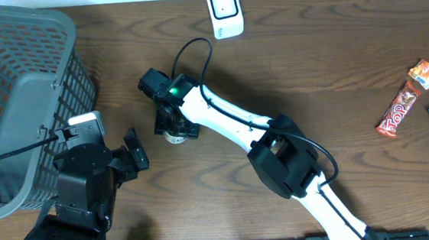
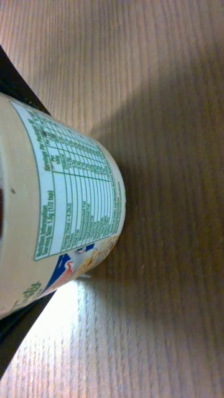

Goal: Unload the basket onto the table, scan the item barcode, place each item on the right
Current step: 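Reach the right gripper to the green-lidded jar and grasp it, then lift the jar and raise it toward the white scanner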

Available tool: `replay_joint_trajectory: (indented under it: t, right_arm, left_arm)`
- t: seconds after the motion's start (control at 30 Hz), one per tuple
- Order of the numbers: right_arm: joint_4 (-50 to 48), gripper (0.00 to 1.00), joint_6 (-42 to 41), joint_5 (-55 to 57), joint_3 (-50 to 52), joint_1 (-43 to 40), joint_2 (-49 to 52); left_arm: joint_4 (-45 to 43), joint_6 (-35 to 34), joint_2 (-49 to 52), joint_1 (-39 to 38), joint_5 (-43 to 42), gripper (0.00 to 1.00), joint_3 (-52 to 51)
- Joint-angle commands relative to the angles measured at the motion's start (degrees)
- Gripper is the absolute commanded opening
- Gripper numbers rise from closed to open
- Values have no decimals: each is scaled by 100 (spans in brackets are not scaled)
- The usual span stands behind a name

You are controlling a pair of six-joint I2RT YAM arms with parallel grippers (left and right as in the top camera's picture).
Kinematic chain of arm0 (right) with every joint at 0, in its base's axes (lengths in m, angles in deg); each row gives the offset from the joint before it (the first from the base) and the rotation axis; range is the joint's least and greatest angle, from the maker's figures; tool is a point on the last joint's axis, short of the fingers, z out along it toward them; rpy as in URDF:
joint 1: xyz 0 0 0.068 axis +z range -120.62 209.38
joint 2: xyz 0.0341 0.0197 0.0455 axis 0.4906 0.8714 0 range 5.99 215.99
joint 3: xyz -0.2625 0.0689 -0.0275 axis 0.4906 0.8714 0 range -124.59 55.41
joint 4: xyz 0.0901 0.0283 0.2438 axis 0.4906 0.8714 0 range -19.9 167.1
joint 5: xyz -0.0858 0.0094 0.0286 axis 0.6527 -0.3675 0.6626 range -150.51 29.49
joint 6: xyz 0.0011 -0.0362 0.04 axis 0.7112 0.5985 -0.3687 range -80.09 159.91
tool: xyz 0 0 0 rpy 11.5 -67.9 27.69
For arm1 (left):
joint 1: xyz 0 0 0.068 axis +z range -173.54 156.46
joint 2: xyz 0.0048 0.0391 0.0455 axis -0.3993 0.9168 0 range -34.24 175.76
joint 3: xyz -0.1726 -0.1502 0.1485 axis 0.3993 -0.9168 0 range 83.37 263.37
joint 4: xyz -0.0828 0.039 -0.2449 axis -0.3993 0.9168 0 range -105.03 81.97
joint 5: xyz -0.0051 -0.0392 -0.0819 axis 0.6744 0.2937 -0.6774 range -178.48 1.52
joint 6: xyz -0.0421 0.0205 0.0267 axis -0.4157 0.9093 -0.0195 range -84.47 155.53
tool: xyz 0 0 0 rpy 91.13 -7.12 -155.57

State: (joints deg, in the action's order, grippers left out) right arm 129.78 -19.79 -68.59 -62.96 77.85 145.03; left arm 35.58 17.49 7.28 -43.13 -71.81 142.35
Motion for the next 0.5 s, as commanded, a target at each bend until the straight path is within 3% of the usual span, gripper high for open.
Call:
replay_joint_trajectory:
  t: [0.0, 0.47]
  right_arm:
    - [240, 42, -22, -94, -26, -83, 293]
    - [1773, 36, 1064, -240, -1045, -358, 293]
  left_arm:
    - [-7, -24, -4, 28, 55, 98, 87]
    - [-4, -24, -4, 28, 55, 98, 87]
